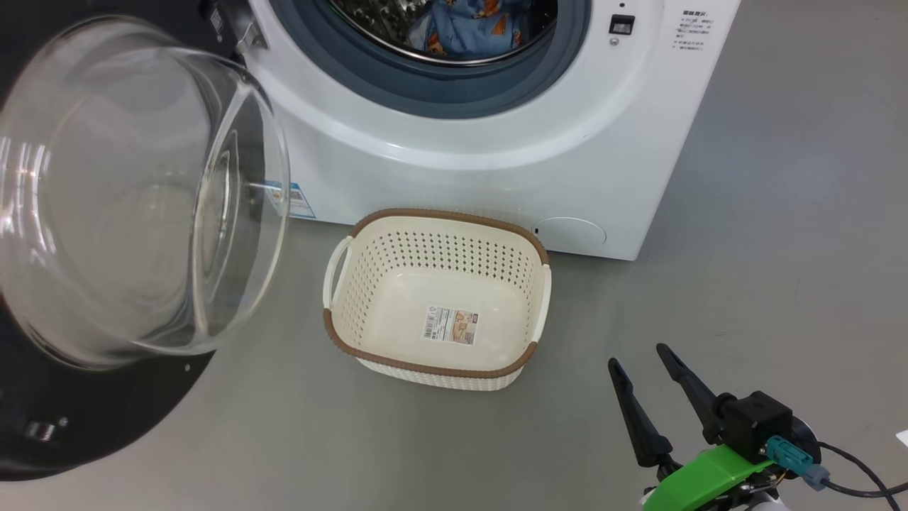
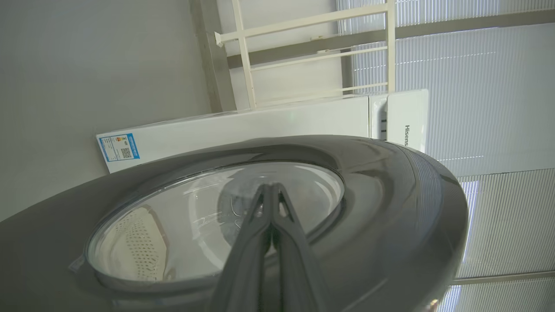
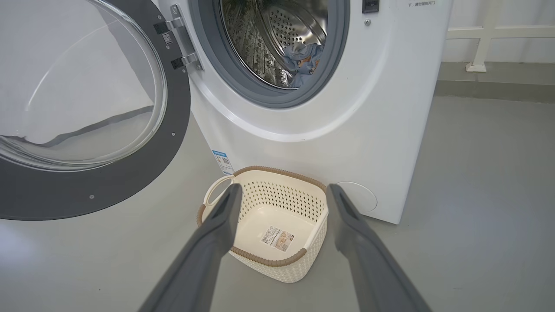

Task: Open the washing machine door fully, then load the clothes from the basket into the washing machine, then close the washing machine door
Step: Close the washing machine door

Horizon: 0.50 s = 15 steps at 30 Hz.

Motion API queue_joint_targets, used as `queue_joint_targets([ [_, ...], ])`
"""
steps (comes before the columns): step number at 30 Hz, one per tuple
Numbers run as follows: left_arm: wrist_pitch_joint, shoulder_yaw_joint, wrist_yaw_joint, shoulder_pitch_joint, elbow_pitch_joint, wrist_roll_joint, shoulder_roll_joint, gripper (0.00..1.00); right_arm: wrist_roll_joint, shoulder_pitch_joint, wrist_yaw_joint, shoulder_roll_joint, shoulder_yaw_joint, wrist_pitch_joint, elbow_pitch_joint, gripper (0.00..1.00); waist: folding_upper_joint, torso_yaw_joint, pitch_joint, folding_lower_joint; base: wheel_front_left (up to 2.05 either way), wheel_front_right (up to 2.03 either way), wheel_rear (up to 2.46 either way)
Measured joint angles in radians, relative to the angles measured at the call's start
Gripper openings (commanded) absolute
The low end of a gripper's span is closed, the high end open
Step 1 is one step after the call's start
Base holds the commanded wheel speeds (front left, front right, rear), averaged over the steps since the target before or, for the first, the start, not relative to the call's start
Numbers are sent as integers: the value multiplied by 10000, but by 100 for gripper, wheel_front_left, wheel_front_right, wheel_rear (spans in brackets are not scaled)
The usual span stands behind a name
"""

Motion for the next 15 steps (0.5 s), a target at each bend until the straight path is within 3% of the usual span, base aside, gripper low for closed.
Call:
queue_joint_targets([
  [8, 1929, -476, 700, 1269, -2276, -874, -715, 0, 96, -121, 0, 25, 25, -115, 211, 100, 0, -77, -47, 0, 0, 0, 0],
  [15, 2702, -1037, 1390, 2292, -4399, -1298, -1542, 0, 224, -129, 0, 31, 151, -219, 389, 100, -1, -272, -58, 0, 0, 0, 0],
])
